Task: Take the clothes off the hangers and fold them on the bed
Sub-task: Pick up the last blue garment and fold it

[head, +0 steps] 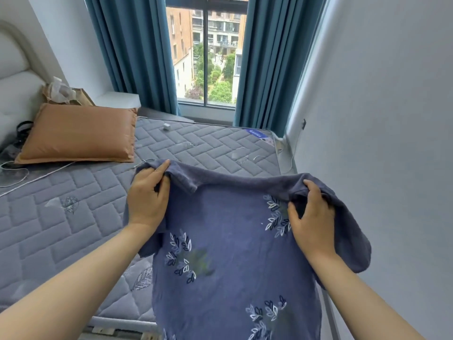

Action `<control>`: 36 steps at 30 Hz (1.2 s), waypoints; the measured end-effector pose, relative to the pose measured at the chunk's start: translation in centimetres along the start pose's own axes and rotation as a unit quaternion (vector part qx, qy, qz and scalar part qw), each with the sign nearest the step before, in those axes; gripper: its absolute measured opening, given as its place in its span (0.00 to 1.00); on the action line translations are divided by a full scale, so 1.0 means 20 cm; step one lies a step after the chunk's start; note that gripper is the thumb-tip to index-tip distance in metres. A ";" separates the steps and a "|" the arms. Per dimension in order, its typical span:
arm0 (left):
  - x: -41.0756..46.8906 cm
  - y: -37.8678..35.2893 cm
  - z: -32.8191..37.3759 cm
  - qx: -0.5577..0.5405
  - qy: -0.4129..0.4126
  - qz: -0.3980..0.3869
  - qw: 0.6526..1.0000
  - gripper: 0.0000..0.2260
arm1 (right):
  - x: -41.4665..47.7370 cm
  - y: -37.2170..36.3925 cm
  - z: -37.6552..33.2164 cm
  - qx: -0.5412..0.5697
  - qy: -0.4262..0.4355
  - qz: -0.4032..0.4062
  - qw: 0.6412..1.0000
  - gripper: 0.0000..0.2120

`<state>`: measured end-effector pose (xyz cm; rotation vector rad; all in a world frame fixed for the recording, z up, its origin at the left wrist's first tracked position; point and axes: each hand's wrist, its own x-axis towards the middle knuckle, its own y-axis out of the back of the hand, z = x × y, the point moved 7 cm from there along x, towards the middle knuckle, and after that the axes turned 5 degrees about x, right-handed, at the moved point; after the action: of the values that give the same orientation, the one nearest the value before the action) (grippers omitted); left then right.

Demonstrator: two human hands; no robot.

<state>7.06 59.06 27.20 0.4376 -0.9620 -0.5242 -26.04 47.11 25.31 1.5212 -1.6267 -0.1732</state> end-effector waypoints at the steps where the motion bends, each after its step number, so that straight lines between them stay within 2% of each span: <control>1: 0.02 -0.14 -0.05 0.009 0.006 -0.021 1.000 0.15 | 0.06 -0.11 0.08 -0.004 -0.010 -0.014 1.000 0.28; 8: 0.07 -1.34 -0.54 0.085 0.055 -0.152 0.983 0.14 | 0.45 -1.04 0.89 -0.057 -0.099 -0.145 0.983 0.30; 12: 0.01 -2.01 -0.85 0.115 0.073 -0.201 0.970 0.14 | 0.57 -1.61 1.40 -0.104 -0.125 -0.208 0.965 0.31; 16: -0.11 -2.57 -1.13 0.133 0.072 -0.236 0.960 0.14 | 0.64 -2.11 1.82 -0.137 -0.143 -0.232 0.952 0.31; 20: -0.24 -3.01 -1.33 0.130 0.072 -0.259 0.954 0.13 | 0.59 -2.46 2.14 -0.160 -0.156 -0.245 0.943 0.32; 23: -0.31 -3.23 -1.42 0.124 0.072 -0.275 0.951 0.14 | 0.52 -2.60 2.28 -0.179 -0.167 -0.257 0.935 0.34; 28: -0.33 -3.39 -1.52 0.123 0.102 -0.328 0.931 0.26 | 0.50 -2.70 2.31 -0.159 -0.178 -0.264 0.935 0.40; 36: -0.12 -3.48 -1.56 0.151 0.099 -0.343 0.922 0.29 | 0.93 -2.73 2.27 -0.140 -0.158 -0.215 0.954 0.42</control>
<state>17.05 8.99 -29.65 1.1070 -0.6745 -0.9454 -13.11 -2.28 -27.44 1.6611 -1.4073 -0.8888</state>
